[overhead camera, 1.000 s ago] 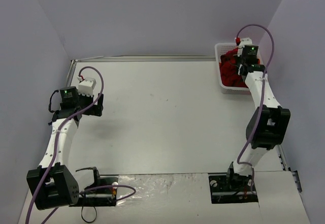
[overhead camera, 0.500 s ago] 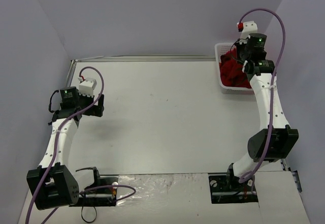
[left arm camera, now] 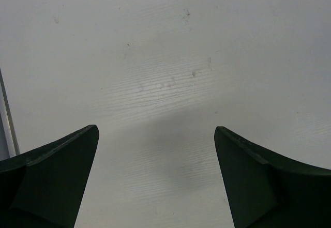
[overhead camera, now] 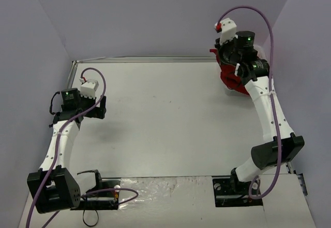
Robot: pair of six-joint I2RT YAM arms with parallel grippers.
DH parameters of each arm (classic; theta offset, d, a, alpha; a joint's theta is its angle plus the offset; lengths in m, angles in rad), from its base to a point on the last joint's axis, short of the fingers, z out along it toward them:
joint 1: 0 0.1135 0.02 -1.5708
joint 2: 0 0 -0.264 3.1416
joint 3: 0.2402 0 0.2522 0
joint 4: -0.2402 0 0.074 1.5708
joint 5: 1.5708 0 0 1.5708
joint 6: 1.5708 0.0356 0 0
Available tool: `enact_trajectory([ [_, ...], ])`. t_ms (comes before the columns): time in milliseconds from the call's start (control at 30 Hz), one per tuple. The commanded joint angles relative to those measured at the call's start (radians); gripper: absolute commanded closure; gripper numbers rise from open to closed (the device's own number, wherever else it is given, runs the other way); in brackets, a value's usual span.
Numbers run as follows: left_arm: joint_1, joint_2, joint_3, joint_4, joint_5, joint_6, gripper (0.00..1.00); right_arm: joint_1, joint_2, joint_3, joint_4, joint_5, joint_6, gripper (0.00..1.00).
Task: Fold and stack the t-shirts
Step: Grab crumpled tshirt from bin with the right arm, then move the tshirt to the center of the board
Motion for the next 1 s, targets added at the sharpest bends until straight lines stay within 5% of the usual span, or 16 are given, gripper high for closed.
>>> enact_trajectory([
  [0,0.008,-0.004,0.058,-0.013,0.017,0.002,0.06,0.12,0.007,-0.003,-0.075,-0.131,-0.119,1.0],
  [33,0.008,-0.003,0.058,-0.013,0.015,0.002,0.06,0.159,0.027,-0.014,-0.104,-0.113,-0.144,1.0],
  [233,0.008,0.011,0.058,-0.016,0.018,0.004,0.06,0.281,0.046,-0.118,-0.175,-0.078,-0.208,0.27],
  [600,0.008,0.022,0.056,-0.016,0.027,0.009,0.06,0.161,0.013,-0.227,0.003,0.318,-0.13,0.27],
  [833,0.008,0.03,0.056,-0.021,0.035,0.012,0.06,0.031,0.055,-0.279,0.091,0.421,-0.067,0.24],
  [967,0.007,0.034,0.056,-0.019,0.04,0.013,0.06,-0.014,0.084,-0.287,0.117,0.455,-0.057,0.13],
])
